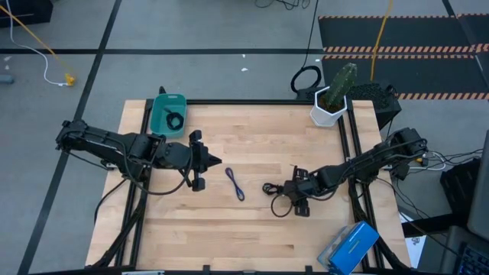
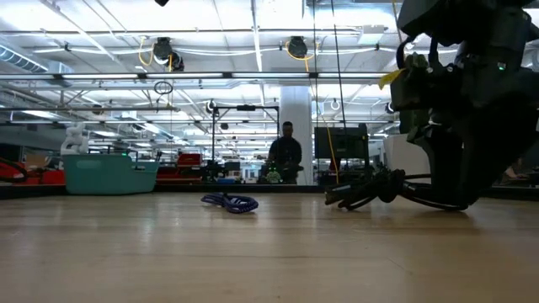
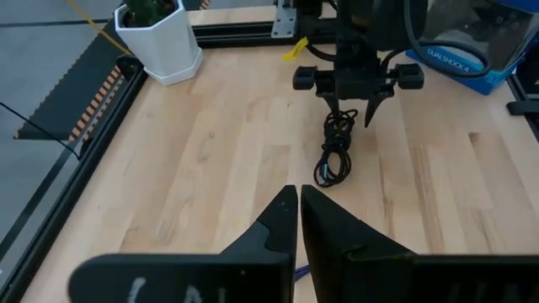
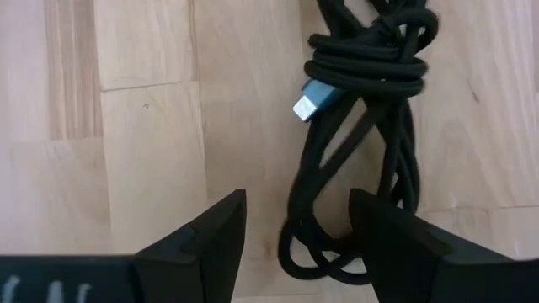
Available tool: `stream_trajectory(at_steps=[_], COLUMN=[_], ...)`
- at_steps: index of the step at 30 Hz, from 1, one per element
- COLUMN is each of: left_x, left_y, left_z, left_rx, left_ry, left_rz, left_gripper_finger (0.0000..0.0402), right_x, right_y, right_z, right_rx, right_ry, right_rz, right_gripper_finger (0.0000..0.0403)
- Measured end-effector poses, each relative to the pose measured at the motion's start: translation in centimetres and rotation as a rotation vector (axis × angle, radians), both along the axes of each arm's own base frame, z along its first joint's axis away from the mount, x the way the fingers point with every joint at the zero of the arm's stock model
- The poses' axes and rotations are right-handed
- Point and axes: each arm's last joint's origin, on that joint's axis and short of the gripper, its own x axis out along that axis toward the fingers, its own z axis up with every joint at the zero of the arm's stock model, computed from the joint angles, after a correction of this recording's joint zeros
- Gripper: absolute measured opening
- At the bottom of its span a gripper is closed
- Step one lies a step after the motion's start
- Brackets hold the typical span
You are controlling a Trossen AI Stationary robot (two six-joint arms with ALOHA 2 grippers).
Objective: Pick and place USB-C Cables
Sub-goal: Put the black USB cable into the blue bin
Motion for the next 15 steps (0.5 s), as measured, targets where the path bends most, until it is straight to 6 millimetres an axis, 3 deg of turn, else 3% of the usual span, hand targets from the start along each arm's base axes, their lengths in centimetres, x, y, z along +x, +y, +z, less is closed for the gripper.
stream_trajectory(at_steps=[6, 15], left_x=[0.0, 0.0], left_y=[0.0, 0.0], left_z=[0.0, 0.0], left_rx=[0.0, 0.0], left_ry=[0.0, 0.0], left_rz=[0.0, 0.0], left_gripper_finger=[0.0024, 0.0024], right_x=[-0.36, -0.37], right_y=[-0.16, -0.17], right_z=[-0.76, -0.77], right_rx=[-0.002, -0.005], right_ry=[-0.019, -0.021], right_rz=[-0.001, 0.008], right_gripper_finger=[0.0175, 0.0069])
